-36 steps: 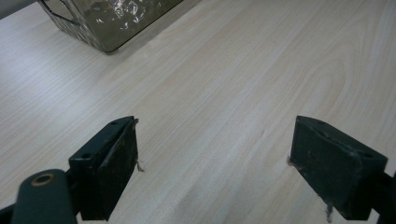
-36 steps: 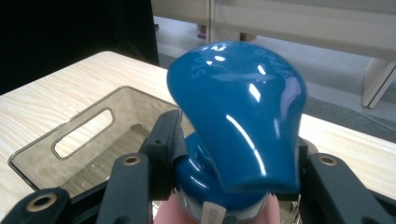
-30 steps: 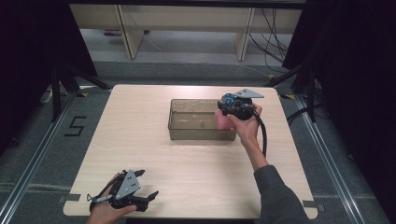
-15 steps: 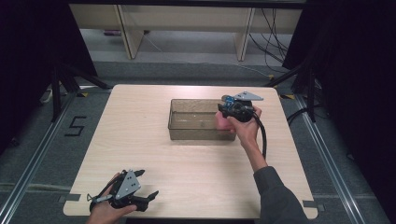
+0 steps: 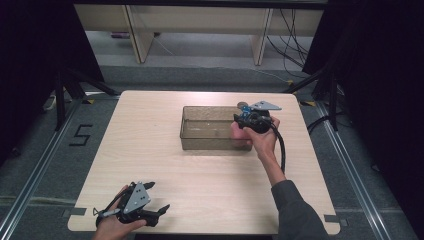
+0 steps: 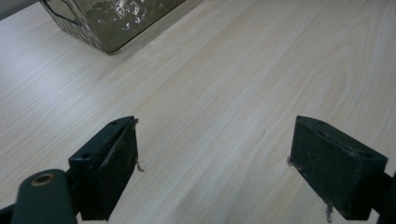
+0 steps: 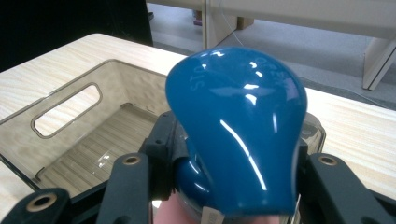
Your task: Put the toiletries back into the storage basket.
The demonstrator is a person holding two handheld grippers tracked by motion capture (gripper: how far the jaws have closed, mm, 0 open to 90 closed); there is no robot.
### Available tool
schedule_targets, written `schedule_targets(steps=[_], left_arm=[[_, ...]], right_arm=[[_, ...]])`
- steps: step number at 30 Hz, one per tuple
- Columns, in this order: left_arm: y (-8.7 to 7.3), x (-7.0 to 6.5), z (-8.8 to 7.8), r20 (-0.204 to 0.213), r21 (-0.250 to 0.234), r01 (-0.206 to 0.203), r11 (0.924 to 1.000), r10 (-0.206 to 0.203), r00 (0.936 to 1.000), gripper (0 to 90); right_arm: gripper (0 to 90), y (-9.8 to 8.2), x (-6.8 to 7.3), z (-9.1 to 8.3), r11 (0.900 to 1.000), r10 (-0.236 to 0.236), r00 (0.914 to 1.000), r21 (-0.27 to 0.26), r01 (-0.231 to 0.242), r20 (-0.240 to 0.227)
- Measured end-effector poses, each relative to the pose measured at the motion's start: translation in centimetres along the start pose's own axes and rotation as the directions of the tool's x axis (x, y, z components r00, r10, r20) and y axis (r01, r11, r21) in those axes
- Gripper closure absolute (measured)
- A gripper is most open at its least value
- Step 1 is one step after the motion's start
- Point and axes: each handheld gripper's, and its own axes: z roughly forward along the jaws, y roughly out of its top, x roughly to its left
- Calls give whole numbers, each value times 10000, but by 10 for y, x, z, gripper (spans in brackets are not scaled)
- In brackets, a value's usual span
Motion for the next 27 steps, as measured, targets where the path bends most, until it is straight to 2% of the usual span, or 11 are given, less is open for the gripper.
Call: schedule_targets(steps=[4,5,6,13,14,17,19,20,21,25,27], left_arm=[[0,-1,1,-6,-113,172,9998,-172,9999,148],[0,-2,1,-4,-186,258,9995,-258,9997,148],[0,0,0,-6,12,-15,10000,15,10000,148],[0,-1,1,33,-49,121,9999,-120,9999,148],[0,-2,1,55,-68,156,9999,-156,9999,148],[-1,-2,2,-17,-109,148,9998,-148,9999,148],[-1,-2,2,47,-47,148,9999,-148,9999,148],[-1,-2,2,62,-56,167,9998,-167,9998,148],[-1,-2,2,41,-68,181,9998,-180,9998,148],[-1,-3,2,61,-129,229,9997,-228,9997,148],[-1,-3,2,44,-106,241,9997,-241,9997,148]], right_arm=[[534,-4,1,0,9993,369,9993,68,-369,44],[534,-4,-1,1,9998,201,9998,-62,-201,49],[534,-4,-1,1,9998,187,9998,-26,-187,28],[531,-5,3,0,10000,96,10000,-15,-96,-5],[531,-5,4,-1,9997,149,9999,186,-149,8],[522,-6,2,0,9999,116,9999,-94,-115,38],[458,-7,0,0,9976,684,9975,-91,-685,-171],[419,-6,-1,-2,9974,707,9974,-119,-708,-145],[391,-6,1,-4,9932,1157,9931,-131,-1159,-188],[301,-3,3,-14,9902,1333,9909,-400,-1339,-161],[292,-2,2,-19,9934,983,9951,-582,-984,-49]])
